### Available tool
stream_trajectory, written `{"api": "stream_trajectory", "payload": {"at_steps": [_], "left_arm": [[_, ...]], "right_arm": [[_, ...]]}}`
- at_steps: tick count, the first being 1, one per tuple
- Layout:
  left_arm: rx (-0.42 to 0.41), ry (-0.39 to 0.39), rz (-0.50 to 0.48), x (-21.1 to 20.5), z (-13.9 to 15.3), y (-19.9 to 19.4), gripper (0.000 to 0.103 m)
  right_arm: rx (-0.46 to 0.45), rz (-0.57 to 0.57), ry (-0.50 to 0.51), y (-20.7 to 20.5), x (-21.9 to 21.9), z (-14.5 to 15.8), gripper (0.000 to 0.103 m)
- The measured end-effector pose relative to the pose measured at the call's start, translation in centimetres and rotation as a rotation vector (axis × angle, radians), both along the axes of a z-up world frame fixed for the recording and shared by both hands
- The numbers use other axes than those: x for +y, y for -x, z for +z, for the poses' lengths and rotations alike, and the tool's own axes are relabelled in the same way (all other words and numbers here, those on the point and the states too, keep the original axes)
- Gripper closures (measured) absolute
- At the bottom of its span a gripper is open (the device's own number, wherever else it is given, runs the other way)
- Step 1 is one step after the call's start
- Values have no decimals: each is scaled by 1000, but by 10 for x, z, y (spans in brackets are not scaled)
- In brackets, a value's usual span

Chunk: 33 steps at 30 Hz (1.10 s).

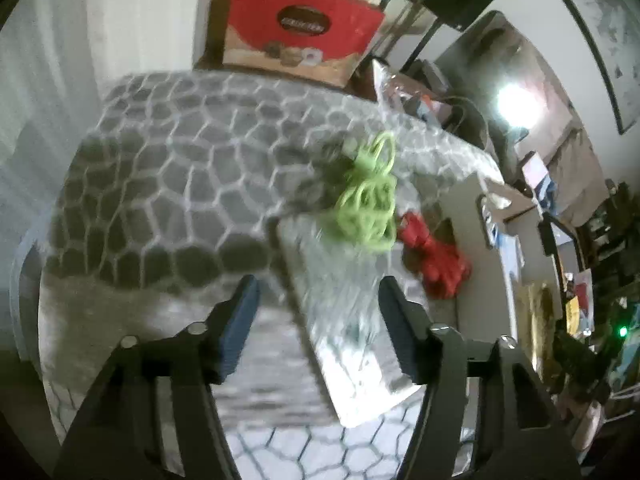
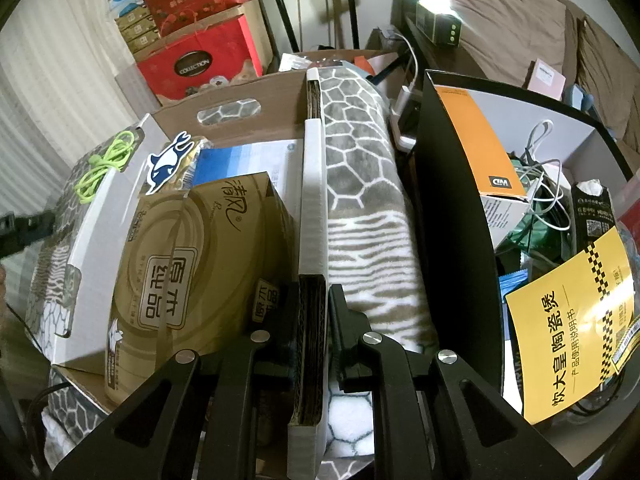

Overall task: Organize objects
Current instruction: 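Grasp the lime-green coiled cable on the glass plate with the left tool, then carry the green cable with the left tool into the box and release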

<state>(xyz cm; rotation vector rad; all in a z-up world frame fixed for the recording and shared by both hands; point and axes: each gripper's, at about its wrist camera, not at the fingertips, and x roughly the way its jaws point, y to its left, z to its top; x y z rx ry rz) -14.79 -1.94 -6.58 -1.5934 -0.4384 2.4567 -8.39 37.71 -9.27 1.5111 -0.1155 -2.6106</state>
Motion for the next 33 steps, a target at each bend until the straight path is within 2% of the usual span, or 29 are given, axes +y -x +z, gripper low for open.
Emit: {"api": "stream_trajectory", "payload": {"at_steps": [3, 10, 12, 13, 15, 18, 21, 25, 28, 33], "left_arm": [[16, 0, -14, 9, 3, 21, 40], [7, 128, -84, 43, -15, 64, 42], [-13, 137, -100, 48, -24, 71, 64], [-18, 134, -100, 50, -26, 72, 65], [-9, 127, -87, 50, -26, 71, 74], [3, 116, -66, 48, -22, 69, 77], [30, 69, -43, 42, -9, 65, 83], [91, -3, -42, 41, 20, 49, 86], [138, -76, -94, 53, 45, 25, 86], [191, -140, -185, 84, 72, -5, 87]], "right_arm": [[0, 1, 0, 0, 0, 0, 90], [-1, 0, 1, 0, 0, 0, 90], [-1, 1, 0, 0, 0, 0, 90], [0, 1, 1, 0, 0, 0, 90], [0, 1, 2, 0, 0, 0, 90], [0, 1, 4, 0, -1, -1, 90], [1, 0, 5, -1, -1, -2, 90], [0, 0, 5, -1, -1, -2, 90], [0, 0, 5, -1, -1, -2, 90], [0, 2, 3, -1, 0, -2, 90]]}}
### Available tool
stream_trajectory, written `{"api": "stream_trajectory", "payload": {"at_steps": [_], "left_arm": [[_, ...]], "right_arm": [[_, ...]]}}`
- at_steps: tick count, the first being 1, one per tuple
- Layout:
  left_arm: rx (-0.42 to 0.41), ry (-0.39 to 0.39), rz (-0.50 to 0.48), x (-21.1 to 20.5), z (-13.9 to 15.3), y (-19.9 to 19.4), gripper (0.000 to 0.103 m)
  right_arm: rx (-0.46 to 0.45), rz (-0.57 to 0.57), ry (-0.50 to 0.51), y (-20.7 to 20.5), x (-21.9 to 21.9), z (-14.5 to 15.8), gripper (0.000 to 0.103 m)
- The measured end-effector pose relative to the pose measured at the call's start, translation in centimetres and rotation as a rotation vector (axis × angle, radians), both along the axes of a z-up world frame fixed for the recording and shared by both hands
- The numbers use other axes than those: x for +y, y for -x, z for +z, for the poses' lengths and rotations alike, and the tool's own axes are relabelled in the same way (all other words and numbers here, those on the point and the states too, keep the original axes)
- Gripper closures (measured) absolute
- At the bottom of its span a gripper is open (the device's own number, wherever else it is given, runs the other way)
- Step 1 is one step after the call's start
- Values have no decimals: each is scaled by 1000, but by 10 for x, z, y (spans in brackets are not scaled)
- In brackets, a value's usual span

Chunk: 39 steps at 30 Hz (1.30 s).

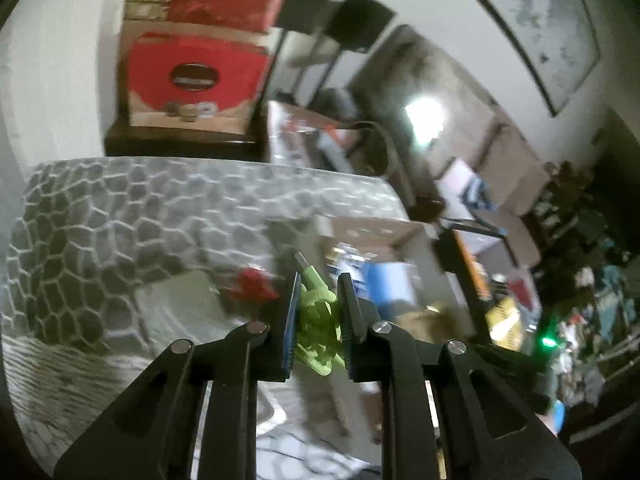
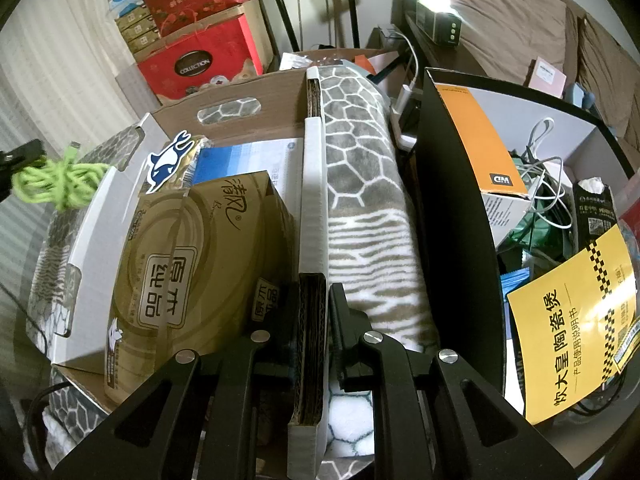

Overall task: Organize objects
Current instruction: 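Carry the green cable with the left tool into the box and release, then grasp the red cable on the cloth with the left tool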

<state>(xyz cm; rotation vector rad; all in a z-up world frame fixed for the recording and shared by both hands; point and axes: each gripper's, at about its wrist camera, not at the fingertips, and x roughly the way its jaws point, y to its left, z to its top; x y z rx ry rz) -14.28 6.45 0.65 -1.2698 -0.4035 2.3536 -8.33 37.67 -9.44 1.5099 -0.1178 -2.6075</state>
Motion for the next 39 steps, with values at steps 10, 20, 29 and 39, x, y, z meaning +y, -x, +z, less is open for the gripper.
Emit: {"api": "stream_trajectory", "payload": {"at_steps": [10, 20, 29, 39], "left_arm": [[177, 40, -107, 51, 32, -46, 87], [124, 190, -199, 97, -33, -74, 86], [10, 195, -241, 108, -73, -73, 84], [-16, 76, -295, 86, -44, -67, 47]], "right_arm": [[-2, -2, 10, 0, 1, -2, 90], [-2, -2, 16, -1, 0, -1, 90], [-1, -1, 15, -1, 1, 0, 90], [-2, 0, 17, -2, 2, 0, 90]]}}
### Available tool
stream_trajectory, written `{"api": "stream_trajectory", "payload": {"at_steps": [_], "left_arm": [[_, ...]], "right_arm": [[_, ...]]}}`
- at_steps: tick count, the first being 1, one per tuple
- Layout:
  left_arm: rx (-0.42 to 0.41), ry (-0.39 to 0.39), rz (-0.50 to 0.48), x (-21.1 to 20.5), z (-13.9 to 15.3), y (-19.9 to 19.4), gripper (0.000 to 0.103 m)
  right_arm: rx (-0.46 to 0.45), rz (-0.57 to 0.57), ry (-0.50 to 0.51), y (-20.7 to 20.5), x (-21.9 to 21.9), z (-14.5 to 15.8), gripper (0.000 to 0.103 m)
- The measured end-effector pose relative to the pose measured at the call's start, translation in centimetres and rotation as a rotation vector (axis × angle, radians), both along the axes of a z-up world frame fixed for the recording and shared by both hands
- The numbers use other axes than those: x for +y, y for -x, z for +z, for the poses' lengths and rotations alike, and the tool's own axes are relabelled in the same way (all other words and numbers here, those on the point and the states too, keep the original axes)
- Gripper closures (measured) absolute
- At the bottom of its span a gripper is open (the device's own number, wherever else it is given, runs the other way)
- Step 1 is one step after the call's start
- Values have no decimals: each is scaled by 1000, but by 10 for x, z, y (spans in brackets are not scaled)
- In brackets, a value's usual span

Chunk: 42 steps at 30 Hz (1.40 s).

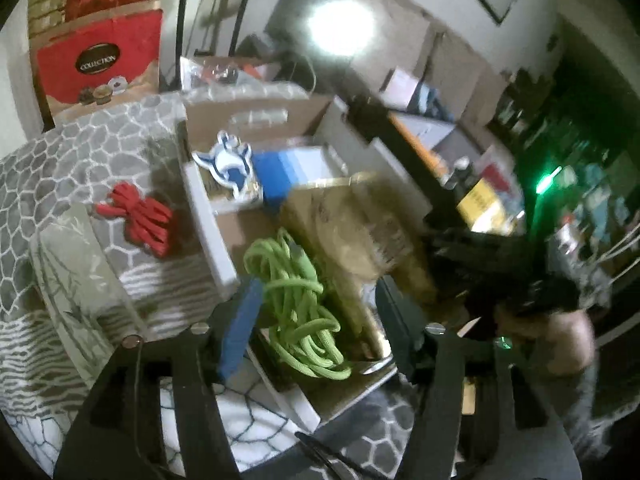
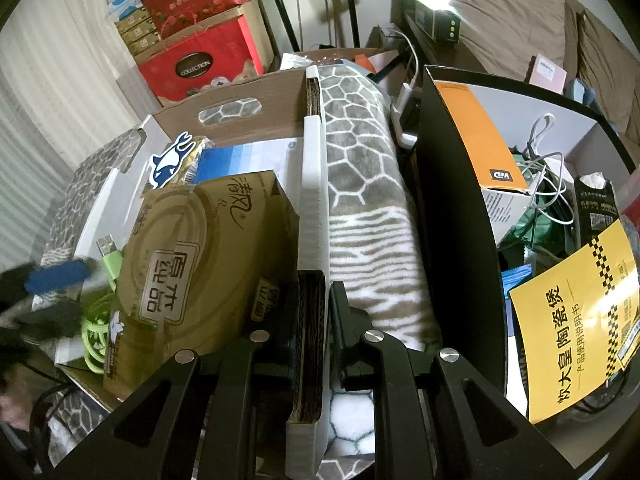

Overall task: Organize objects
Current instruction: 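Grasp the red cable on the cloth with the left tool, then carry the red cable with the left tool into the box and release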

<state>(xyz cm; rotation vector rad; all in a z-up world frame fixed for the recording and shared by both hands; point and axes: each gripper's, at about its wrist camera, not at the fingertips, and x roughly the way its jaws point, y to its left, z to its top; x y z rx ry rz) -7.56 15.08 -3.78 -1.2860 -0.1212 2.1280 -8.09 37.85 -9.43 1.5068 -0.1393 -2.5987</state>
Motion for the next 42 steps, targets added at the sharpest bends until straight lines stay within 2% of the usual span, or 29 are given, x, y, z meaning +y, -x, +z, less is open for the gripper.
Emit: {"api": "stream_trajectory", "payload": {"at_steps": [4, 6, 9, 15, 18, 21, 24, 35, 39, 42], "left_arm": [[-10, -83, 62, -33, 19, 13, 42], [-1, -64, 132, -49, 23, 26, 40], [-46, -42, 214, -72, 17, 51, 40], [-144, 12, 318, -97, -16, 96, 42], [-225, 1, 340, -96, -35, 113, 49], [-253, 15, 343, -90, -46, 121, 57], [-268, 49, 341, -83, -54, 127, 58], [-315, 92, 345, -63, -67, 137, 58], [-293, 108, 363, -61, -68, 139, 80], [-285, 88, 370, -63, -65, 138, 84]], "right_arm": [[0, 0, 0, 0, 0, 0, 89], [0, -1, 1, 0, 0, 0, 89], [0, 0, -1, 0, 0, 0, 89], [-2, -1, -7, -1, -1, 0, 89], [-5, 0, -8, -1, -1, -1, 89], [-8, 2, -7, -1, 0, -1, 89], [-10, 20, -13, 0, -1, 0, 89], [-11, 21, -14, 1, -1, 0, 89], [-11, 20, -12, 0, -1, 1, 89], [-11, 20, -12, 1, -1, 0, 89]]}}
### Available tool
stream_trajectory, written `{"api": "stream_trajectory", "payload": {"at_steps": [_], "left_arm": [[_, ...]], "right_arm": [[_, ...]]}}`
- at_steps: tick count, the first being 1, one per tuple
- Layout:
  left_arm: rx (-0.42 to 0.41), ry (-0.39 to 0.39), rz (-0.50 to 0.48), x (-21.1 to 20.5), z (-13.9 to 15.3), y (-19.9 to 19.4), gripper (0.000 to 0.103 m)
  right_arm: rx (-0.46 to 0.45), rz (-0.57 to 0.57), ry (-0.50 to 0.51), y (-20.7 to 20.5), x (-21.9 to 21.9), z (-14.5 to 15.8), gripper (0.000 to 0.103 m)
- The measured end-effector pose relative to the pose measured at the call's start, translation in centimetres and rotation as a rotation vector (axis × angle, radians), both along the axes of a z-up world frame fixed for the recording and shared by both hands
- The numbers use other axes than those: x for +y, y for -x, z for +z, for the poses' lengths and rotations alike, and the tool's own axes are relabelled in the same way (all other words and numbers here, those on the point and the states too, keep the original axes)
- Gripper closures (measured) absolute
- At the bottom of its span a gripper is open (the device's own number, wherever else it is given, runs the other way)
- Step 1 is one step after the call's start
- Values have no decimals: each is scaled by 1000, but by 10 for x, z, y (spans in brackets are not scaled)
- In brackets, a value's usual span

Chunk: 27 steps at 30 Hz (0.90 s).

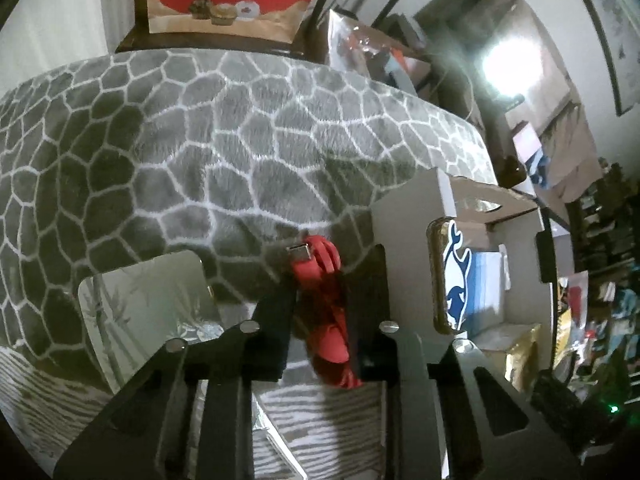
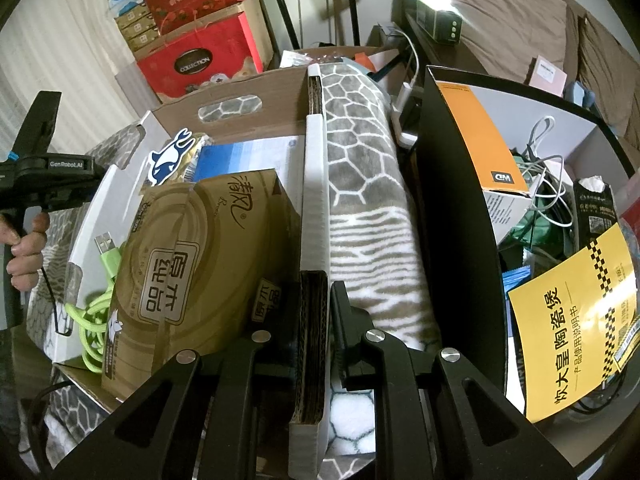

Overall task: Organize objects
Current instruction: 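Carry the red cable with the left tool into the box and release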

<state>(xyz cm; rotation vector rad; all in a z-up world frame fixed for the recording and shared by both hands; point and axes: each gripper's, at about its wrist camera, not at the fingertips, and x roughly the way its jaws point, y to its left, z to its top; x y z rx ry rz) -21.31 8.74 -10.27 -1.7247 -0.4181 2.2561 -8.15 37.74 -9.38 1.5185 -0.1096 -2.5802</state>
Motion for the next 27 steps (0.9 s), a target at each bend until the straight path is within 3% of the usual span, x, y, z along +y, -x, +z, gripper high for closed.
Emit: {"api": "stream_trajectory", "payload": {"at_steps": [14, 21, 27], "left_arm": [[232, -31, -48, 9, 92, -16, 93], [280, -63, -141, 38, 122, -29, 93], [248, -41, -240, 79, 121, -30, 93]], "right_arm": [[1, 0, 3, 0, 0, 1, 89], [2, 0, 2, 0, -1, 1, 89], [1, 0, 2, 0, -1, 1, 89]]}}
